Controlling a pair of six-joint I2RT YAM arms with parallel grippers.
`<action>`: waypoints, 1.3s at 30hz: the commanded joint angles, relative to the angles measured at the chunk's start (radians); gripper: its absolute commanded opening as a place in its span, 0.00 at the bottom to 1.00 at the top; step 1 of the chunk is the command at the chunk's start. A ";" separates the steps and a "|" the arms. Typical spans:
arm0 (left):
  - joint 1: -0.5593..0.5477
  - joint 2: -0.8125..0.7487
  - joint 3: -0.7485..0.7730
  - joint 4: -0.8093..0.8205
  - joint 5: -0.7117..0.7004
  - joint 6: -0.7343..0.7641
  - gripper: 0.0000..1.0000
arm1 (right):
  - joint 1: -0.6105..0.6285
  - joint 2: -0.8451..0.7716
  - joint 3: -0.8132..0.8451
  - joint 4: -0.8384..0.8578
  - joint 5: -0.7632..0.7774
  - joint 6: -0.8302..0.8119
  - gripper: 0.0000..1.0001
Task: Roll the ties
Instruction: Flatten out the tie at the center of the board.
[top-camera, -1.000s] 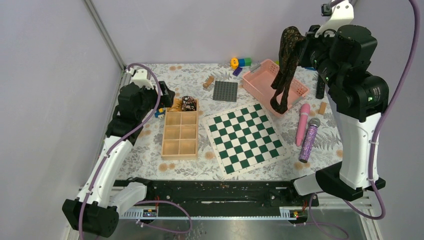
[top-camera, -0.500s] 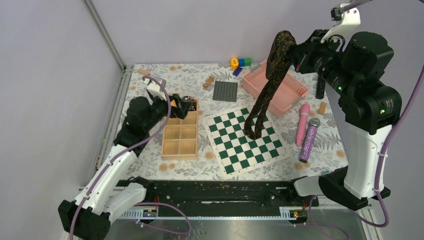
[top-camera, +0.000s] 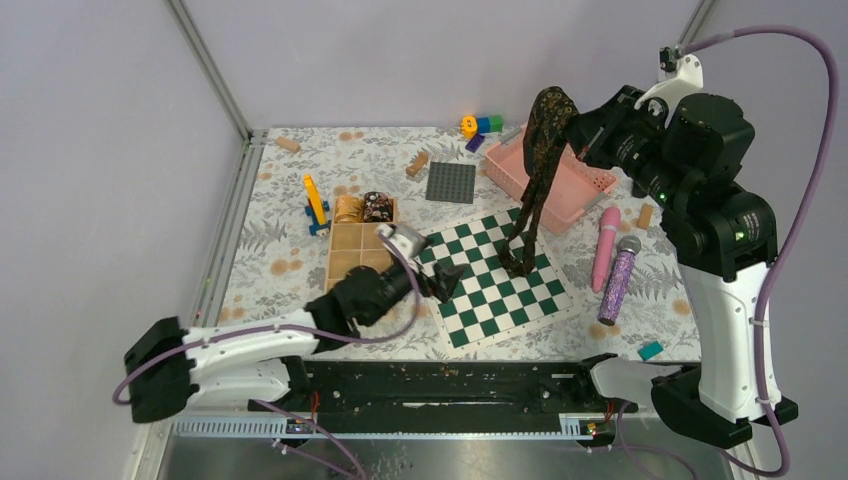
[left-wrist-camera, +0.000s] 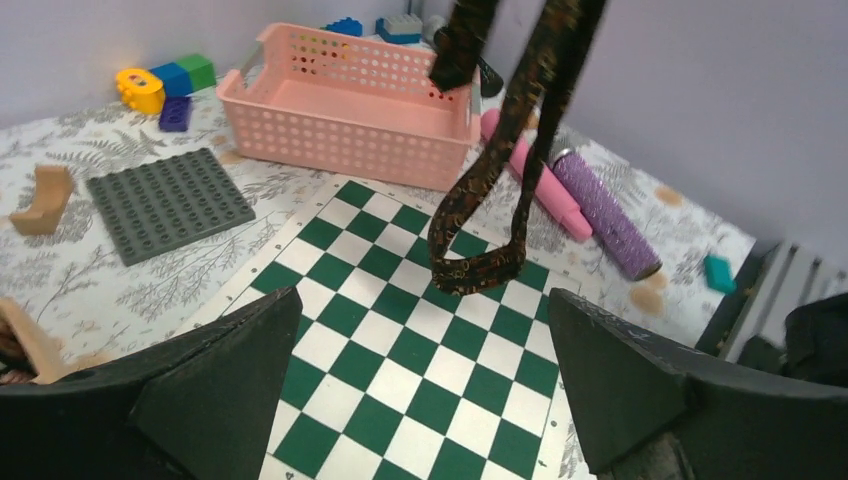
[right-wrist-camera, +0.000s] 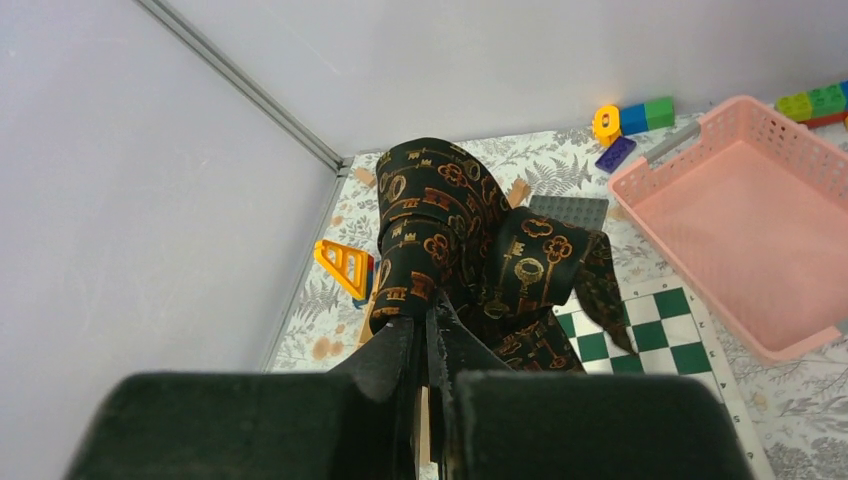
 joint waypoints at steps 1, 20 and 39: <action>-0.134 0.151 0.088 0.242 -0.207 0.278 0.99 | 0.007 -0.033 -0.044 0.086 0.023 0.069 0.00; -0.179 0.500 0.400 0.362 -0.015 0.392 0.99 | 0.011 -0.102 -0.192 0.071 -0.003 0.085 0.00; -0.151 0.678 0.512 0.363 -0.033 0.321 0.81 | 0.013 -0.142 -0.215 0.067 -0.032 0.101 0.00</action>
